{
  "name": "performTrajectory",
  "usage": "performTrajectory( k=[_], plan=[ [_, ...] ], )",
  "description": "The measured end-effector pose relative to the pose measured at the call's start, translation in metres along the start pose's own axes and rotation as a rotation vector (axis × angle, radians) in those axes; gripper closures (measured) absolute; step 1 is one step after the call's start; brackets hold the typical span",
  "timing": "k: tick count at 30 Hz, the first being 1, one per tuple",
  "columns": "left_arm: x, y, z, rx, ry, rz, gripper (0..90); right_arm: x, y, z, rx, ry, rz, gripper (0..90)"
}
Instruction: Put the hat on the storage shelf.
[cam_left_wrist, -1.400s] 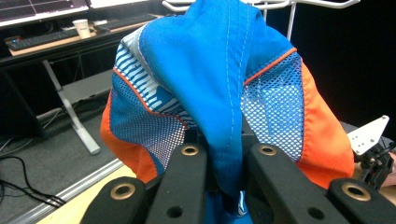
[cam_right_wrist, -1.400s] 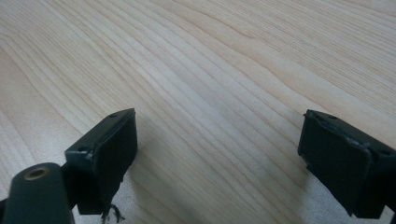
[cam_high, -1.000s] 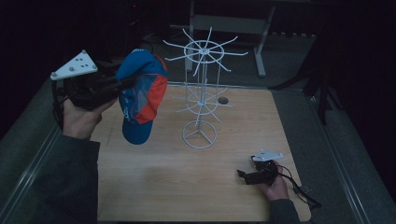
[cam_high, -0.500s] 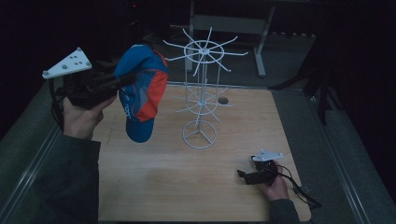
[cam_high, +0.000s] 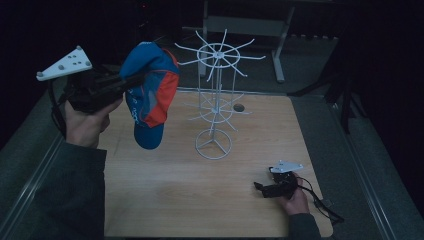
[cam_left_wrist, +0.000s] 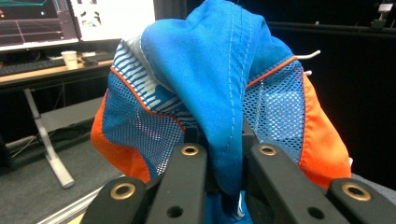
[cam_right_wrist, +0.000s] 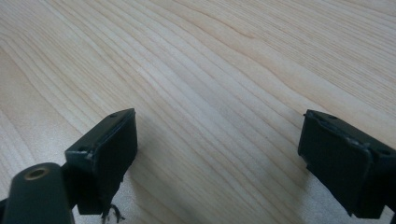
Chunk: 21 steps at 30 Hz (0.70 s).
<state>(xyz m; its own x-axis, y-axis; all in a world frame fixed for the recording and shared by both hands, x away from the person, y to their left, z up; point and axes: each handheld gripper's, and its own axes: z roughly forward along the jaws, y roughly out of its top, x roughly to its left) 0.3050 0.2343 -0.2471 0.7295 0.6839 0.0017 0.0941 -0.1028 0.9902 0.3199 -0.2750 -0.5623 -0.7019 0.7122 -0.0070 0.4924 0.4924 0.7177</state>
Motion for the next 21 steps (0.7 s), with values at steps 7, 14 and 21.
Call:
performTrajectory(
  k=[7, 14, 21],
  plan=[
    [-0.006, -0.001, 0.011, 0.031, -0.023, 0.016, 88.4, 0.0, 0.0, 0.0, 0.0, 0.0, 0.0, 11.6],
    [-0.011, -0.011, 0.033, 0.119, -0.014, 0.047, 87.3, 0.0, 0.0, 0.0, 0.0, 0.0, 0.0, 11.7],
    [-0.014, -0.023, 0.045, 0.206, 0.012, 0.074, 71.5, 0.0, 0.0, 0.0, 0.001, 0.0, -0.002, 11.6]
  ],
)
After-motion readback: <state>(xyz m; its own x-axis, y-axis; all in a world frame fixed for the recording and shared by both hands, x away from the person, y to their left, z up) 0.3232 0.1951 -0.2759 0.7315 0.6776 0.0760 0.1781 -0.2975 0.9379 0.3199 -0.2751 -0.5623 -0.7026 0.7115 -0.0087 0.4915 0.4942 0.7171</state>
